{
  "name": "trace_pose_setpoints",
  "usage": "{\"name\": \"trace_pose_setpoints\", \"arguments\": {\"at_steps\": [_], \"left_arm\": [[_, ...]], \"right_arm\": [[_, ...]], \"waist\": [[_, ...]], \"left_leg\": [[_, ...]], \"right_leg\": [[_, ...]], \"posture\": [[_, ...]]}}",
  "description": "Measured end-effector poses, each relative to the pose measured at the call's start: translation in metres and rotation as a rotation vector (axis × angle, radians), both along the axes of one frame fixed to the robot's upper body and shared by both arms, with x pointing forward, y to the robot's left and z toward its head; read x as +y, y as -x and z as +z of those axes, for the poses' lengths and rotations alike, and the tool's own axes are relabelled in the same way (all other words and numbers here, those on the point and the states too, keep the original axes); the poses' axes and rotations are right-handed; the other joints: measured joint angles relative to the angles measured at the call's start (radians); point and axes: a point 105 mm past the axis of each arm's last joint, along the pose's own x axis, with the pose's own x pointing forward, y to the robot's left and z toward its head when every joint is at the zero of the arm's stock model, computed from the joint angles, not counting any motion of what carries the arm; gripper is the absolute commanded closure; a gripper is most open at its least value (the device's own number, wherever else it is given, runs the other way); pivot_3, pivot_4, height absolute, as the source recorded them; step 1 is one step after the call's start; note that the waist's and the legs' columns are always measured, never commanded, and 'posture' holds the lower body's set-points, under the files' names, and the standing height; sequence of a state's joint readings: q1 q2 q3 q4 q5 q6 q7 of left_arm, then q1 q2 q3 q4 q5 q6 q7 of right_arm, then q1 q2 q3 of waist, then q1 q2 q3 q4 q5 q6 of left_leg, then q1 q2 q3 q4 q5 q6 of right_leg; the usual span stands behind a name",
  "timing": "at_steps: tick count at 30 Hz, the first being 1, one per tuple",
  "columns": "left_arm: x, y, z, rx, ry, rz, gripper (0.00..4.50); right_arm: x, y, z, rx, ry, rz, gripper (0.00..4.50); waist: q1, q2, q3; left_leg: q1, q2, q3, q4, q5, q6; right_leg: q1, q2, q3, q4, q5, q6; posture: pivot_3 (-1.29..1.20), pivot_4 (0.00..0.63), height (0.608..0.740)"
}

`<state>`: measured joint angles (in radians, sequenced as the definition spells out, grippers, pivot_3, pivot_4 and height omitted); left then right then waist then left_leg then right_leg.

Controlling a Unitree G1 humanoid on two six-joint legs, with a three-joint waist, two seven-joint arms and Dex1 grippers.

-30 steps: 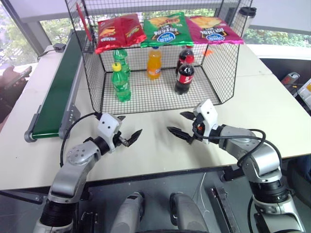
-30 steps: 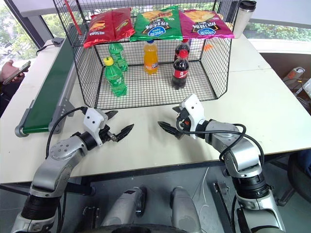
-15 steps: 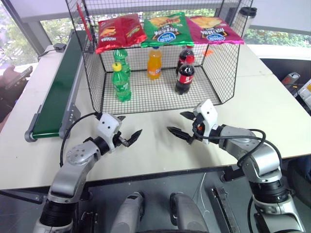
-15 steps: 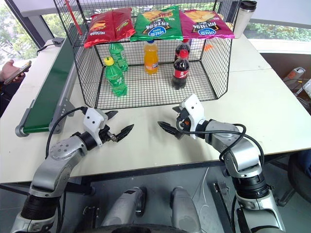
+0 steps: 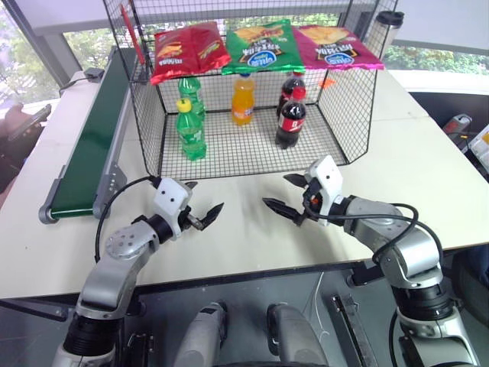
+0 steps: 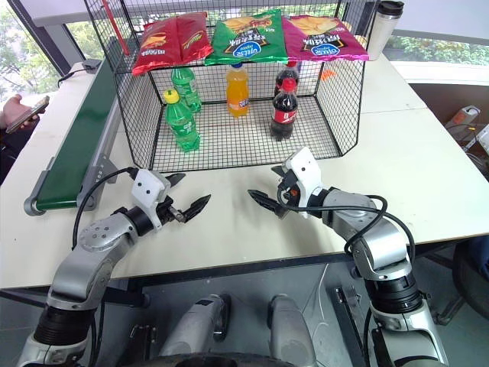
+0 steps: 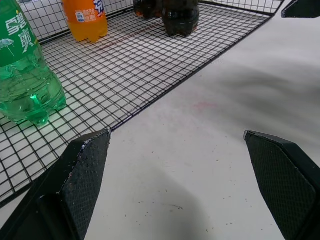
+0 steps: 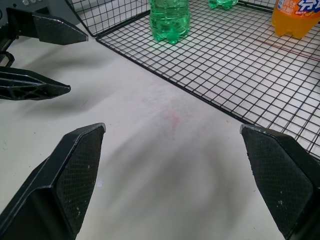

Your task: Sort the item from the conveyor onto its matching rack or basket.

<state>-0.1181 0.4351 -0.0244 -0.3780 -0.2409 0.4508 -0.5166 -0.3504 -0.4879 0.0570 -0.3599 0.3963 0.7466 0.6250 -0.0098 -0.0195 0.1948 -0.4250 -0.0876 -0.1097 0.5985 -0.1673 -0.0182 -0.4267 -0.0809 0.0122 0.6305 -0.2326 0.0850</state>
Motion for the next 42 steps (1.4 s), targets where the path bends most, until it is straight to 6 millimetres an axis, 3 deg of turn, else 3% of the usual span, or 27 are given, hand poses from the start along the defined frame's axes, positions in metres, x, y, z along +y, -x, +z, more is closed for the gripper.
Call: {"name": "trace_pose_setpoints", "arguments": {"at_steps": [42], "left_arm": [[0.0005,-0.0001,-0.0005,-0.005,-0.011,0.005,0.00]], "right_arm": [[0.0001,0.0017,-0.0025,0.012,-0.003,0.008,0.01]], "waist": [[0.000,0.000,0.000]], "left_leg": [[0.000,0.000,0.000,0.000,0.000,0.000]], "right_leg": [[0.000,0.000,0.000,0.000,0.000,0.000]], "posture": [[0.00,0.150,0.739]]}}
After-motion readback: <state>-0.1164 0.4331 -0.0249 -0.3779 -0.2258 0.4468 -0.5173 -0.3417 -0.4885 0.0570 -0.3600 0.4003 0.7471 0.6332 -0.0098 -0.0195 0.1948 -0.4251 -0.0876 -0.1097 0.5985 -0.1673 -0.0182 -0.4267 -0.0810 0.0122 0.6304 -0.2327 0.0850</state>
